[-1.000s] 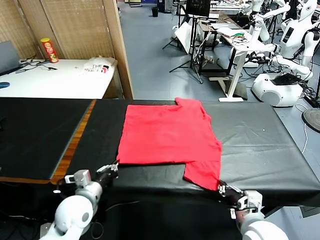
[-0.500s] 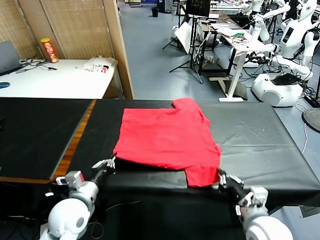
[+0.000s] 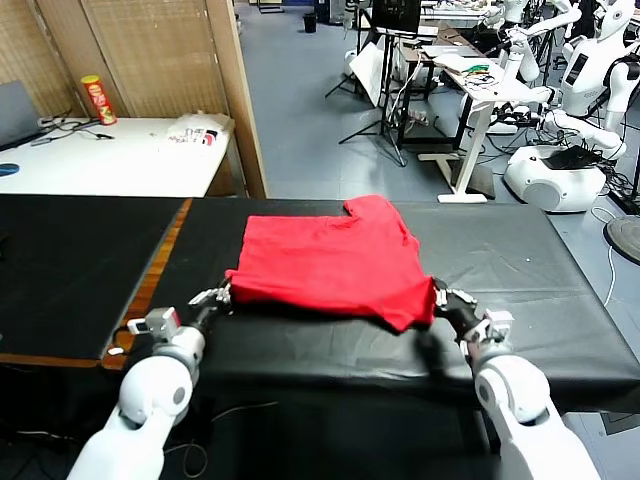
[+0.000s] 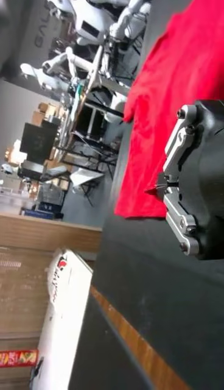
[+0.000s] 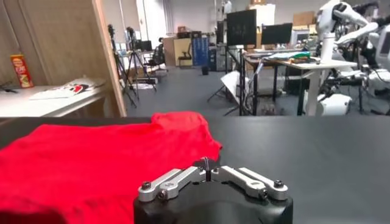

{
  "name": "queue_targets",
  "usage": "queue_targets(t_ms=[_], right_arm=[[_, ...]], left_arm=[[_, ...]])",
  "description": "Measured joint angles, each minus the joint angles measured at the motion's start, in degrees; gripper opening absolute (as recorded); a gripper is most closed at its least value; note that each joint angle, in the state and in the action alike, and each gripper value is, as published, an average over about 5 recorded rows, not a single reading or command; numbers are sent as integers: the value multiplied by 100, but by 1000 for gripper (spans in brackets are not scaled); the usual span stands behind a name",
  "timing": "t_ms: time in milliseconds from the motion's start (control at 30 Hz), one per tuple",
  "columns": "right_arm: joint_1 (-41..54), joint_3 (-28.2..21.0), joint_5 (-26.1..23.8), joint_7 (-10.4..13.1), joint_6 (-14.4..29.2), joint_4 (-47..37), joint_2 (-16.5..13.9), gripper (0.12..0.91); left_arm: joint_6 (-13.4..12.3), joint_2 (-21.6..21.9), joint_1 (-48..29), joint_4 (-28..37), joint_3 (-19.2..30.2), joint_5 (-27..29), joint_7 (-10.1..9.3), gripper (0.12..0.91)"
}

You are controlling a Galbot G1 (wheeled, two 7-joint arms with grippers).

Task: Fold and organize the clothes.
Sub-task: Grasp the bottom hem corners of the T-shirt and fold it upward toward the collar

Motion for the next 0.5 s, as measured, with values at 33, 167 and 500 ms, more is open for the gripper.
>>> queue_targets(t_ms=[33,167,500], right_arm=[[63,-36,-20,-7,3,-75,15,123],[198,-114,-38,-43,-40,-272,46,123],[-90,57,579,-259,-719,165,-270,437]], left_arm=[[1,0,-23,40,12,21,0,125],[-13,-2,-137,191,64,106,-14,125],[0,-53,-459,481,172,208,-54,143]])
